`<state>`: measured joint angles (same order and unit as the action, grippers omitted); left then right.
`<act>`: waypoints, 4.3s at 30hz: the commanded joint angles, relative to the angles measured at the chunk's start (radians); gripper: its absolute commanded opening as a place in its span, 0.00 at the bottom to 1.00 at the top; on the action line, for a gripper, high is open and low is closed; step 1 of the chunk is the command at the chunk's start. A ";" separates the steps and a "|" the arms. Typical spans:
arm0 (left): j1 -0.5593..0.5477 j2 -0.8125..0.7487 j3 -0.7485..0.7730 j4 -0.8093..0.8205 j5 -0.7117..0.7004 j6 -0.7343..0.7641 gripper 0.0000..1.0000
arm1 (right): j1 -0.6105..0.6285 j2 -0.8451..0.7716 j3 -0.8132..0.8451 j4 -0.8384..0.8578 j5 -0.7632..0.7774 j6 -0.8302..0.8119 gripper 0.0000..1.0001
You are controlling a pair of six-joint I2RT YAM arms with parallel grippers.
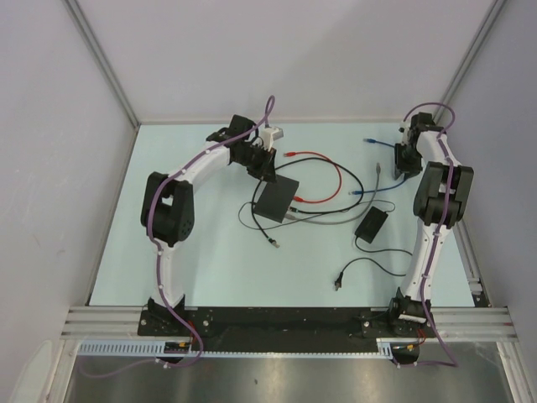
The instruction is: Pull the plug from the switch port
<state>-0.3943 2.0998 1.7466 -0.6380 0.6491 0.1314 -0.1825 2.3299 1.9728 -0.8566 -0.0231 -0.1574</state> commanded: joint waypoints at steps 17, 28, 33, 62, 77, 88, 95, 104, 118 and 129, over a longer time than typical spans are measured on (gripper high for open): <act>-0.011 -0.064 -0.007 0.009 -0.016 0.023 0.21 | -0.012 -0.060 -0.049 -0.002 0.095 0.056 0.52; -0.017 -0.069 -0.012 -0.008 -0.040 0.037 0.21 | -0.026 0.123 0.130 -0.002 0.104 -0.030 0.41; -0.017 -0.069 -0.010 -0.011 -0.048 0.043 0.21 | -0.046 0.129 0.158 -0.002 0.095 -0.080 0.29; 0.011 -0.109 0.037 -0.055 -0.074 0.051 0.64 | 0.061 -0.141 0.169 0.117 -0.600 0.021 0.79; 0.035 -0.041 -0.056 -0.029 -0.029 -0.007 0.58 | 0.344 -0.032 -0.094 0.180 -0.966 0.134 0.70; 0.034 0.049 -0.071 -0.032 0.039 0.025 0.23 | 0.393 0.080 -0.080 0.157 -0.969 0.118 0.57; 0.031 0.094 -0.071 -0.040 0.040 0.045 0.06 | 0.419 0.083 -0.115 0.156 -0.968 0.117 0.51; 0.026 0.108 -0.102 -0.023 -0.005 0.022 0.00 | 0.445 0.100 -0.120 0.142 -0.983 0.110 0.44; 0.017 0.101 -0.102 -0.023 -0.023 0.024 0.00 | 0.449 0.134 -0.112 0.111 -0.997 0.081 0.41; 0.012 0.095 -0.102 -0.023 -0.032 0.025 0.00 | 0.460 0.138 -0.118 0.111 -0.925 0.082 0.37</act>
<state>-0.3710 2.1899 1.6680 -0.6601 0.6758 0.1467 0.2619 2.4348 1.8530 -0.7280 -1.0260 -0.0551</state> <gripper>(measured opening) 0.006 0.390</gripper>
